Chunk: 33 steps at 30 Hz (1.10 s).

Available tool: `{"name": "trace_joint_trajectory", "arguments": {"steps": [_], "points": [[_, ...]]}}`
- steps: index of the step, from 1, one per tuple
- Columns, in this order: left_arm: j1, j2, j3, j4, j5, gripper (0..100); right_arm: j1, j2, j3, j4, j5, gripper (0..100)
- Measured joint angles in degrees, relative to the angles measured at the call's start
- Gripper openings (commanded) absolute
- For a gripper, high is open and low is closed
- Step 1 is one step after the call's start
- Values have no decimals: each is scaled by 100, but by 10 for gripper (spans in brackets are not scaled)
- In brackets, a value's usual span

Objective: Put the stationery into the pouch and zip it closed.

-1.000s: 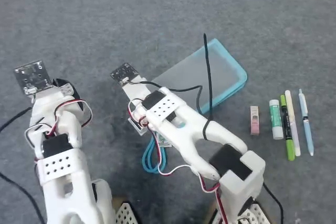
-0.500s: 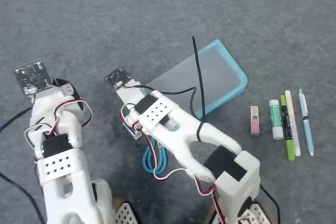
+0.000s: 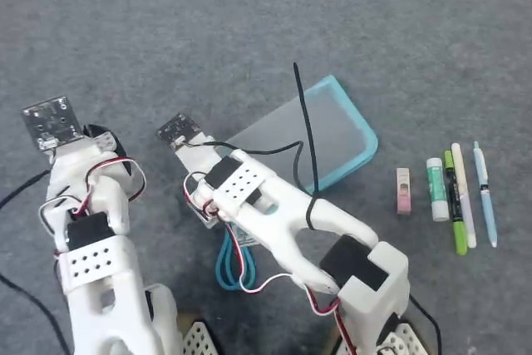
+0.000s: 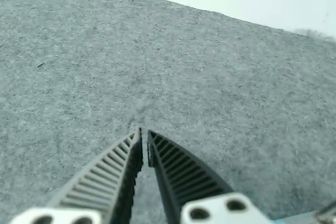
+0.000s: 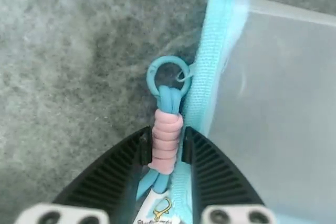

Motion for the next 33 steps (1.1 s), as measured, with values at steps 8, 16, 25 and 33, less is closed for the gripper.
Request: {"name": "trace_joint_trajectory", "arguments": {"steps": [8,16,25,33], "points": [[79,0,0,0,0,13,870,211,-193,791,598,69],[79,0,0,0,0,13,2576,791,-1134,1433,2136,60],[105,0,0,0,0,13,2549,862,-1978,2171,2154,218],[105,0,0,0,0,13,1925,281,-835,1354,1521,207]]}}
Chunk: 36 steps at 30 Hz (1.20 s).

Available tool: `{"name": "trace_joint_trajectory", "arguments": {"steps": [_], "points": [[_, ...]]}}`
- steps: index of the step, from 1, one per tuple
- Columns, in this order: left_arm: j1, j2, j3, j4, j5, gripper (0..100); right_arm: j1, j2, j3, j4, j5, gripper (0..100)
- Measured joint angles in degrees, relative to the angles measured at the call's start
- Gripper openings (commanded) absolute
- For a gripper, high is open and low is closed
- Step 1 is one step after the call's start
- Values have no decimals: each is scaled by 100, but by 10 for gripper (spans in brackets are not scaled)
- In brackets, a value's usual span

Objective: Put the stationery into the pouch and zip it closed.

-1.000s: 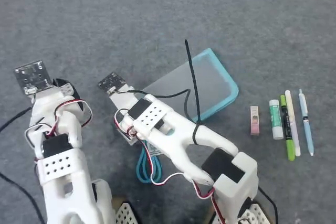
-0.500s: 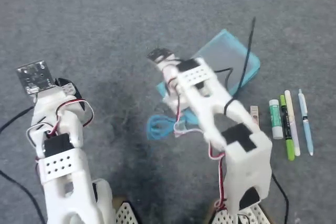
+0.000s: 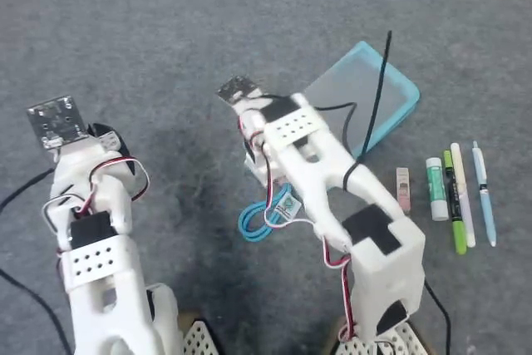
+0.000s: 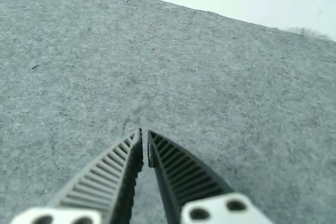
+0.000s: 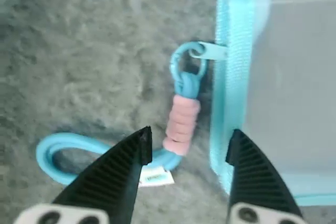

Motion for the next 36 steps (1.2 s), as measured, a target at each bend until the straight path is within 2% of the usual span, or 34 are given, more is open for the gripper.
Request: {"name": "trace_joint_trajectory", "arguments": {"steps": [5,22,29,36], "points": [[0,0,0,0,0,13,18,-53,457,-545,-290,180],[9,0,0,0,0,13,-255,-1363,1090,-642,-352,173],[79,0,0,0,0,13,-413,-1002,1257,-976,-343,170],[79,0,0,0,0,13,-149,-246,1143,-1090,-334,169]]}}
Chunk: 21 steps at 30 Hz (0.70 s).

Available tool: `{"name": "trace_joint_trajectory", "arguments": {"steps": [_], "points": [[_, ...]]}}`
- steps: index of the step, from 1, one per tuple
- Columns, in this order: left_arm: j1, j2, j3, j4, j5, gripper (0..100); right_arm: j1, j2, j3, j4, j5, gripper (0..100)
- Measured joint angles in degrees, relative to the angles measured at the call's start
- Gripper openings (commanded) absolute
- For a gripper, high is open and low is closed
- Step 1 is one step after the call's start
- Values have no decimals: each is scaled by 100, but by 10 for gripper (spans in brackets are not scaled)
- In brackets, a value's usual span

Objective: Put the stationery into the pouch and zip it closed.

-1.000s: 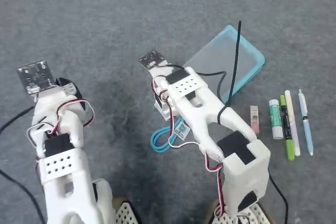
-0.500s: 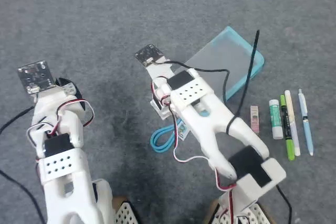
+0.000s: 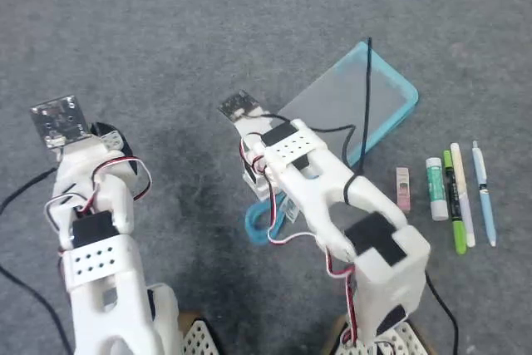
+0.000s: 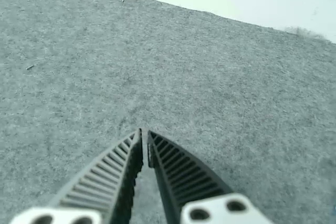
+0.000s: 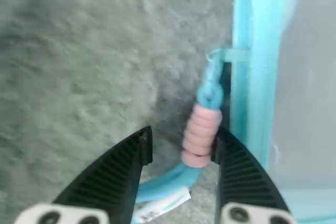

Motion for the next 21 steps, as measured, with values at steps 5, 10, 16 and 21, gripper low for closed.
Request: {"name": "trace_joint_trajectory", "arguments": {"steps": [5,10,16,21], "points": [[9,0,0,0,0,13,105,149,-97,9,0,95],[9,0,0,0,0,13,229,202,-176,-44,0,61],[237,0,0,0,0,13,255,308,-343,-53,62,5],[396,0,0,0,-35,13,264,-53,-448,396,167,6]]}}
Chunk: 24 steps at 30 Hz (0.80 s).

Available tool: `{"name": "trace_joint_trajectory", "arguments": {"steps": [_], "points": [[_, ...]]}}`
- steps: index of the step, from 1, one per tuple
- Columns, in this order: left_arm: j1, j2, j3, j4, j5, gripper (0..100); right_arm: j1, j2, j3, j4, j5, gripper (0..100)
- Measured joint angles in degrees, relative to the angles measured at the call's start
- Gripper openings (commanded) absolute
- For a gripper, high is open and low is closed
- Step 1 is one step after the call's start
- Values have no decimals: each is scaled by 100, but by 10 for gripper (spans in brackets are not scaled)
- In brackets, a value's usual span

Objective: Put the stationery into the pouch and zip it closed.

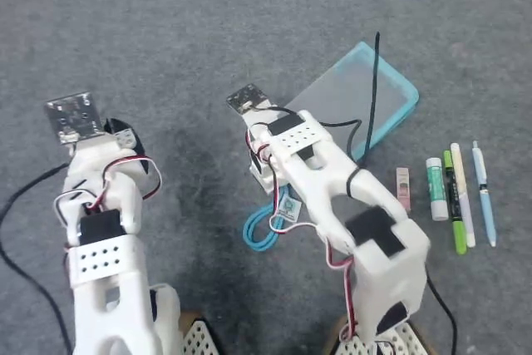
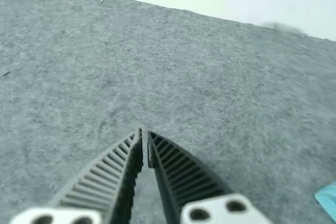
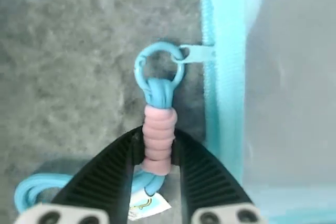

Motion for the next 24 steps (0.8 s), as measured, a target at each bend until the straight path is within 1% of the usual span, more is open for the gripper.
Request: {"name": "trace_joint_trajectory", "arguments": {"steps": [2,4,7,10,14,17,20,24], "points": [[9,0,0,88,-185,13,70,-598,114,53,0,6],[79,0,0,193,-422,36,105,-1424,519,53,62,6],[334,0,0,343,-589,122,97,-2840,1442,53,387,6],[721,0,0,466,-1011,192,105,-4378,2321,62,651,6],[1143,0,0,651,-1222,208,193,-6057,2989,325,879,6],[1609,0,0,791,-1424,234,176,-6532,3156,431,914,6],[2127,0,0,941,-1538,261,193,-6593,3253,431,932,6],[2549,0,0,976,-1574,264,185,-6593,3288,431,932,6]]}}
